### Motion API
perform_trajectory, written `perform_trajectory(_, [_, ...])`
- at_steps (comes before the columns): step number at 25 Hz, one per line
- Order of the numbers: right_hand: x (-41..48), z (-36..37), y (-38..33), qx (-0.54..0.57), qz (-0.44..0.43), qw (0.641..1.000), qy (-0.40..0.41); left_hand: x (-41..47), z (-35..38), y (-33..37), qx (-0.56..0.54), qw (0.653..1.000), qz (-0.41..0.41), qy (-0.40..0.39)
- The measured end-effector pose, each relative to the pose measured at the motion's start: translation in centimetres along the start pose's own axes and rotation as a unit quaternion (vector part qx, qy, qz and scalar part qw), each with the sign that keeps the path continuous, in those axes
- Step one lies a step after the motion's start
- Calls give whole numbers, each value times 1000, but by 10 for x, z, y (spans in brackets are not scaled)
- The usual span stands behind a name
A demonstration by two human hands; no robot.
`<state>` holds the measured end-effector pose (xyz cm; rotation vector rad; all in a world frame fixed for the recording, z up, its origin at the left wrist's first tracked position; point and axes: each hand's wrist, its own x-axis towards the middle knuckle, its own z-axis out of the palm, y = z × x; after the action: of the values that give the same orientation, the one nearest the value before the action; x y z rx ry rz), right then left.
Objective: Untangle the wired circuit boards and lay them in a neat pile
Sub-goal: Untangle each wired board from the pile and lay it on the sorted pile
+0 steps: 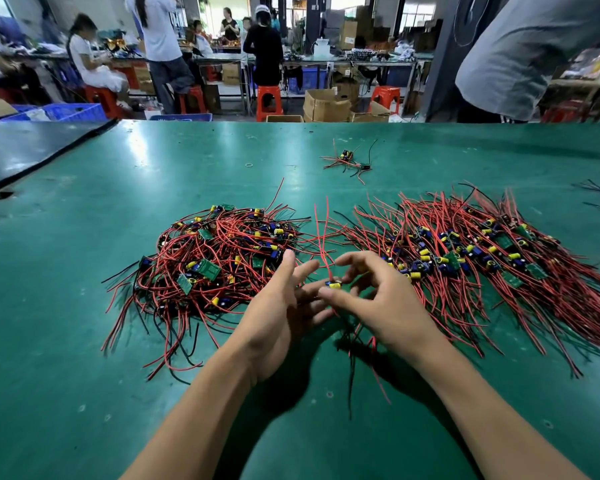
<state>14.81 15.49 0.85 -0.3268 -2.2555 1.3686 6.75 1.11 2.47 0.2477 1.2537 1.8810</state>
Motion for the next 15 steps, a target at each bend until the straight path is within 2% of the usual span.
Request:
perform_trajectory(2, [-1,6,1,-85,-65,994,20,-1,1,-1,8,1000,19,-12])
perform_trajectory(4, [1,2,1,-89,-67,991,79,-1,-1,-5,59,992,108,39])
perform_trajectory(5, [2,-2,1,-93,-56,987,115,-1,-6,-6,157,963,188,110])
perform_trajectory(6, [4,-7,3,-105,-41,982,153,0,-12,-7,289,898,264,199])
perform_trajectory(7, [6,-13,5,-126,-23,973,191,1,-19,-9,407,817,310,266])
perform_trajectory(8, [8,-19,7,-154,-6,962,226,1,-25,-9,483,757,317,304])
perform_trajectory(9, [8,-24,9,-181,8,950,254,1,-28,-9,525,734,292,316])
perform_trajectory(12, [8,-29,7,-183,6,946,266,2,-32,-13,586,713,213,321])
perform_trajectory(15, [5,-16,4,-175,-25,960,218,5,-34,-14,624,683,203,321])
